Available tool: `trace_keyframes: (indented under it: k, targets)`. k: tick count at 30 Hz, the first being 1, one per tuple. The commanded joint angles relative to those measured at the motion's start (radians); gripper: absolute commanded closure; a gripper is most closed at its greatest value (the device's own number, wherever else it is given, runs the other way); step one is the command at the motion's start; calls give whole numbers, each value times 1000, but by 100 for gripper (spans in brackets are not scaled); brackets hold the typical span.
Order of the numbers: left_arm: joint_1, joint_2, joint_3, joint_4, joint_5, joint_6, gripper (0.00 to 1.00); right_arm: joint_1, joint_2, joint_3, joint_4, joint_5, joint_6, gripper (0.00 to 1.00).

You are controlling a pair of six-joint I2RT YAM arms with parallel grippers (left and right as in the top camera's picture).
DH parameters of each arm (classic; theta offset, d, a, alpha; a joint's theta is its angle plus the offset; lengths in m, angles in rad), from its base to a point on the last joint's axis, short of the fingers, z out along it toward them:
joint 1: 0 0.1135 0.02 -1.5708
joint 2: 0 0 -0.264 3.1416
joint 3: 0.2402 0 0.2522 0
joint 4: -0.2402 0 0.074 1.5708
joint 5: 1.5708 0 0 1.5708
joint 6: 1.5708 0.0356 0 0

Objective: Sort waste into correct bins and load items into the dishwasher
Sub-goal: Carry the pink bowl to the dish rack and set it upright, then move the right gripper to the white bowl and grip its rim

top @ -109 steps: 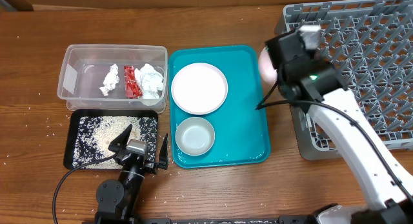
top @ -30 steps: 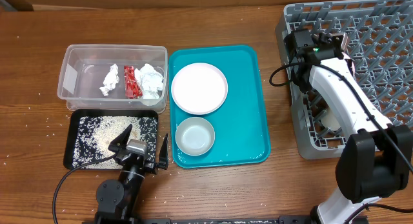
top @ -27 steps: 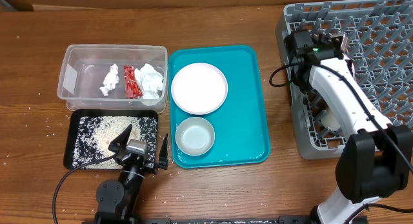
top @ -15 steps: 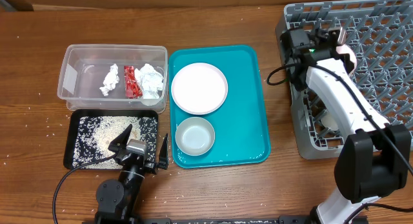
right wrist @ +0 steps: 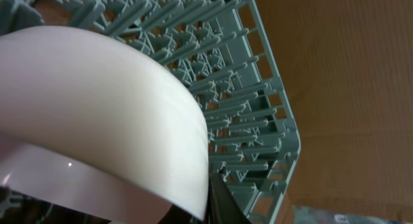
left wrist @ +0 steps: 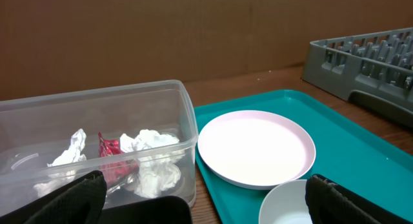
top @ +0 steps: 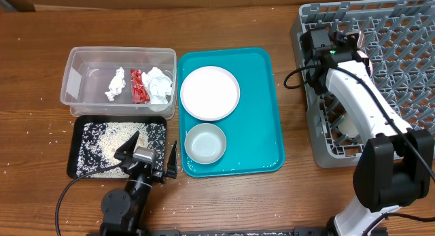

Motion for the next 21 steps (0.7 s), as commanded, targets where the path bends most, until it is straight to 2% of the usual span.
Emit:
trace_keyframes:
  k: [1, 7, 12, 16, 19, 21]
  targets:
    - [6, -10, -8, 4, 0, 16, 0, 2, 4, -10, -27, -16, 15, 96]
    - [6, -10, -8, 4, 0, 16, 0, 25, 4, -10, -110, -17, 81, 95]
    - [6, -10, -8, 4, 0, 16, 0, 54, 4, -10, -221, -37, 154, 83]
    - [6, -10, -8, 4, 0, 16, 0, 99, 4, -10, -283, -193, 154, 74]
    - [6, -10, -8, 4, 0, 16, 0, 143, 4, -10, -310, -308, 154, 73]
    - [6, -10, -8, 4, 0, 16, 0, 180, 4, -10, -326, -385, 154, 66]
